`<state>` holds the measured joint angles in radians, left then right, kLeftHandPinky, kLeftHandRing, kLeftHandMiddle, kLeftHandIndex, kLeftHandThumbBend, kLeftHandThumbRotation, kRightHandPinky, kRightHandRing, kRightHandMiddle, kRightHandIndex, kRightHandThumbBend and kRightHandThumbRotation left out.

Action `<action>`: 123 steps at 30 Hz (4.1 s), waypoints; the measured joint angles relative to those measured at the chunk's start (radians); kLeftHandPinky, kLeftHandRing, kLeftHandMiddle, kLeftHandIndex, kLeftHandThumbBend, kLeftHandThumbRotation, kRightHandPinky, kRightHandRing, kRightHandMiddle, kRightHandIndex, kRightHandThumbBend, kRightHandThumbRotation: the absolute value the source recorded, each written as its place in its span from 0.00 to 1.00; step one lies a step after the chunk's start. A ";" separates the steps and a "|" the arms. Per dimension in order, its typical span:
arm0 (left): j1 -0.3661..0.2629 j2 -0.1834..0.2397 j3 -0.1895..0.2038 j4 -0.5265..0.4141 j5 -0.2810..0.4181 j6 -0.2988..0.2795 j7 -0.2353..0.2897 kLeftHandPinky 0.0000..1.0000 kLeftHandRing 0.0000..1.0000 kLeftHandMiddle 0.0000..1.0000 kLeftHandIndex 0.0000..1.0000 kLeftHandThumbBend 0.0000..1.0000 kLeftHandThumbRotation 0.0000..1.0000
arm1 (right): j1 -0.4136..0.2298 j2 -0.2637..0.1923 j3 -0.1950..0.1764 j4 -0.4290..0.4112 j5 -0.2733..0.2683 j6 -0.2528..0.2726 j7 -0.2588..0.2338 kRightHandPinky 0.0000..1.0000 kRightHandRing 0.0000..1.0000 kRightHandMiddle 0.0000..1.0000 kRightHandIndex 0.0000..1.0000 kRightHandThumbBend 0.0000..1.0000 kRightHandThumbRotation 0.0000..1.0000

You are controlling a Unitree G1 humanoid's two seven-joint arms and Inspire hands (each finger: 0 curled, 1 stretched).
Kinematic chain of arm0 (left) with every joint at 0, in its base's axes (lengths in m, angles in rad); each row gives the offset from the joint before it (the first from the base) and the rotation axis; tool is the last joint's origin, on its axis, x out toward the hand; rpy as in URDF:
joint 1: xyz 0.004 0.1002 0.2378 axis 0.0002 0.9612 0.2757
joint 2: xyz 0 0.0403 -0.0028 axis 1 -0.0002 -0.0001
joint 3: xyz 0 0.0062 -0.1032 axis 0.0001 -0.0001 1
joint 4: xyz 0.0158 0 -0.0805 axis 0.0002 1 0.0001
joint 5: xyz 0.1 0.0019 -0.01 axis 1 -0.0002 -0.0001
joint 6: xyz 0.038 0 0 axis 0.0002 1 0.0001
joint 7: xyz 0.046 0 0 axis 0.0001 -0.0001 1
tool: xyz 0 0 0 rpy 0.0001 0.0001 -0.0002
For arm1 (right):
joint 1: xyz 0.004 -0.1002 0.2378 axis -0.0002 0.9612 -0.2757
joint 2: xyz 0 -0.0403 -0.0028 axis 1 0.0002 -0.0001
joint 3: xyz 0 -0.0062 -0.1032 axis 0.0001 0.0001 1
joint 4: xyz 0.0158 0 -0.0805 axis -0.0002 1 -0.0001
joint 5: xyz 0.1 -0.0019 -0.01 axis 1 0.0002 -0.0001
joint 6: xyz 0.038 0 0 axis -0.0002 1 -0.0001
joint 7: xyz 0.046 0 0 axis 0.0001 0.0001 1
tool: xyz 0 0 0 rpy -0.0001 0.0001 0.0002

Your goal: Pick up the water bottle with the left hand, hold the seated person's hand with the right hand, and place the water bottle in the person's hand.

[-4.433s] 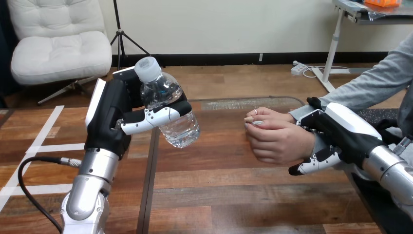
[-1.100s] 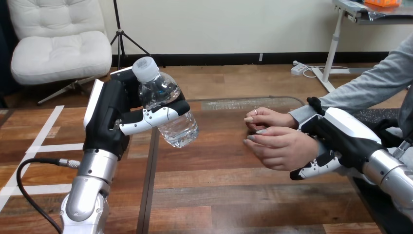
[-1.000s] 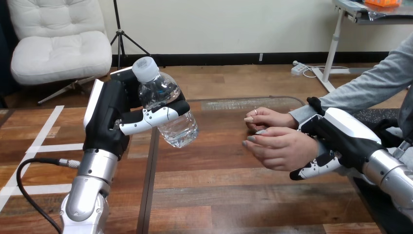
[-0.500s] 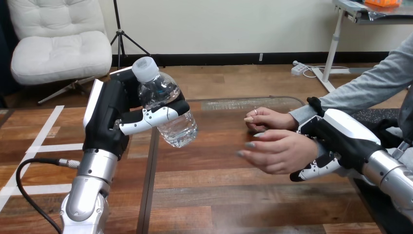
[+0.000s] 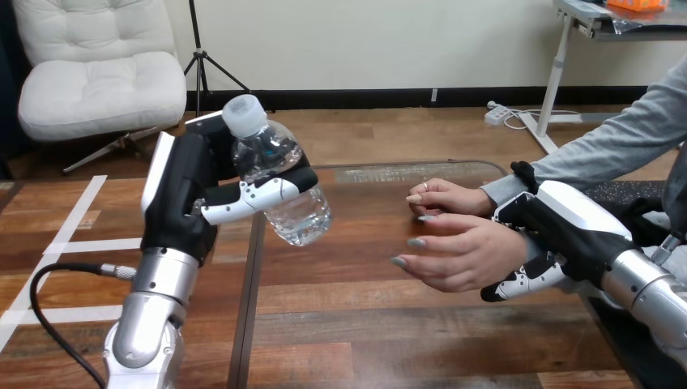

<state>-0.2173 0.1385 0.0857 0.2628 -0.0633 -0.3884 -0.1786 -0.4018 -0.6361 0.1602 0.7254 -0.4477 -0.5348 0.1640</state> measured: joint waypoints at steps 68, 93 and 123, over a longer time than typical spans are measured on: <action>-0.141 -0.135 -0.130 0.243 0.021 0.005 -0.139 0.25 0.30 0.34 0.36 0.75 0.00 | 0.000 0.012 0.000 -0.041 0.008 0.010 0.000 0.19 0.22 0.27 0.28 0.81 0.00; -0.171 -0.158 -0.150 0.258 0.025 0.005 -0.165 0.25 0.30 0.34 0.36 0.74 0.00 | 0.001 0.016 0.000 -0.065 0.014 0.013 0.000 0.19 0.22 0.27 0.28 0.81 0.00; -0.180 -0.162 -0.150 0.257 0.027 0.006 -0.180 0.25 0.31 0.35 0.36 0.74 0.00 | 0.001 0.026 0.000 -0.072 0.014 0.019 0.000 0.21 0.24 0.29 0.30 0.82 0.00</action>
<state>-0.3972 -0.0239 -0.0646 0.5199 -0.0365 -0.3823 -0.3587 -0.4011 -0.6098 0.1603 0.6529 -0.4334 -0.5161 0.1641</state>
